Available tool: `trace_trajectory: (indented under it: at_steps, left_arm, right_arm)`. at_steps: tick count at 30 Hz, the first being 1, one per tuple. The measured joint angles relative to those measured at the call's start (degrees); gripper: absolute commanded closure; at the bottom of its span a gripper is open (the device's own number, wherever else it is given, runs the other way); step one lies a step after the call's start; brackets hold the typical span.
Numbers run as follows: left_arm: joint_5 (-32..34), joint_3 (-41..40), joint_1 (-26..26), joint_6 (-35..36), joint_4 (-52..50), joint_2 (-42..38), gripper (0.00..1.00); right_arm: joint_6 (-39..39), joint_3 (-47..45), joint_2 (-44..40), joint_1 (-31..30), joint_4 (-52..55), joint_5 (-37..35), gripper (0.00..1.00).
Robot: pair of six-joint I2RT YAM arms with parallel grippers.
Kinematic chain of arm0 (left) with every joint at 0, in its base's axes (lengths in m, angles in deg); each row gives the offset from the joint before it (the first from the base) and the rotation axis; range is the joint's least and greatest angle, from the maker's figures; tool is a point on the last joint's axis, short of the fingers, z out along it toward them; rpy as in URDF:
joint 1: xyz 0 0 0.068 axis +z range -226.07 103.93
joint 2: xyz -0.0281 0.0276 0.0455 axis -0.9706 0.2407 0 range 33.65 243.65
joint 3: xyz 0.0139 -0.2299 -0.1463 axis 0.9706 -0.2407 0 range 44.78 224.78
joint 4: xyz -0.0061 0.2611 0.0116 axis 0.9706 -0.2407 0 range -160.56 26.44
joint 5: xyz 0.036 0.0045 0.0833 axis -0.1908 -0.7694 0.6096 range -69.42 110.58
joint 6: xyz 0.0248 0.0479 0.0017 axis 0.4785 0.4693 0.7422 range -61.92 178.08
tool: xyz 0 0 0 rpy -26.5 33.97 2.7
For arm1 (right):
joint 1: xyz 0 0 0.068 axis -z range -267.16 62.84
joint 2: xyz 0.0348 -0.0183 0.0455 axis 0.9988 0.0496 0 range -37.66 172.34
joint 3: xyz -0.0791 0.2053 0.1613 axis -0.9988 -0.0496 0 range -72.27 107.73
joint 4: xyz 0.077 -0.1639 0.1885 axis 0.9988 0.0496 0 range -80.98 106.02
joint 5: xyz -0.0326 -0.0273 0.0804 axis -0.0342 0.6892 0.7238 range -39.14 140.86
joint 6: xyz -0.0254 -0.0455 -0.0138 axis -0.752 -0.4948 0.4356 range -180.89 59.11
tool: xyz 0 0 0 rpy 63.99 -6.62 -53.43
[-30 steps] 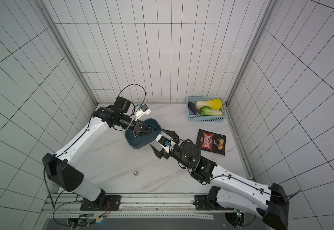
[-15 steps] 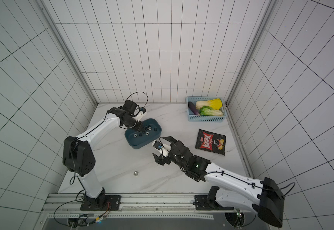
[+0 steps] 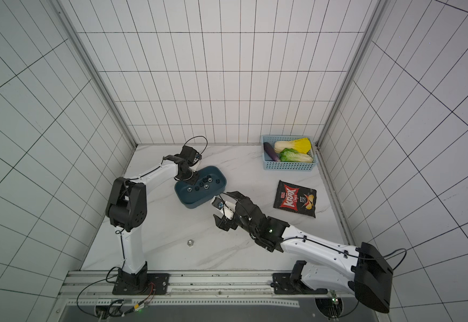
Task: Put the nuts on the desktop into the storage box
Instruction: Place the nut in the storage box, then pick up the nut from the center of the board.
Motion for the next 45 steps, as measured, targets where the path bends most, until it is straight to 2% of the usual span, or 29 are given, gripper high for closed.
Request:
trace_trajectory:
  at_steps: [5, 13, 17, 26, 31, 38, 42, 45]
  left_arm:
    - [0.5, 0.0, -0.2, -0.7, 0.2, 1.9, 0.77]
    - [1.9, 1.2, -0.3, -2.3, 1.2, 3.8, 0.61]
    - [2.2, 1.2, -0.5, -2.8, 1.3, 4.5, 0.59]
    - [2.2, 1.2, -0.9, -3.3, 1.1, 4.2, 0.54]
    - [1.0, 1.1, -0.9, -3.5, -0.5, 0.7, 0.48]
    - [-3.1, 1.1, 0.7, -3.7, -4.3, -11.3, 0.43]
    - [-7.0, 1.0, 4.6, -3.7, -7.1, -16.5, 0.40]
    - [-10.3, 0.9, 9.5, -3.7, -9.3, -18.8, 0.39]
  right_arm:
    - [0.0, 0.0, 0.0, 0.0, -0.2, -0.5, 0.01]
    - [0.1, 0.0, 0.0, 0.0, -0.3, -0.7, 0.01]
    - [0.2, 0.0, 0.0, 0.0, -0.3, -0.7, 0.01]
    - [0.2, 0.0, -0.7, 0.0, 0.5, -0.6, 0.01]
    - [-0.1, 0.6, 0.1, 0.0, 3.4, 2.7, 0.01]
    - [-0.7, 11.4, 10.8, -0.8, 13.4, 11.5, 0.01]
    - [-0.9, 20.0, 19.9, -2.9, 18.1, 15.3, 0.07]
    - [-0.8, 27.2, 28.1, -4.9, 22.3, 17.7, 0.16]
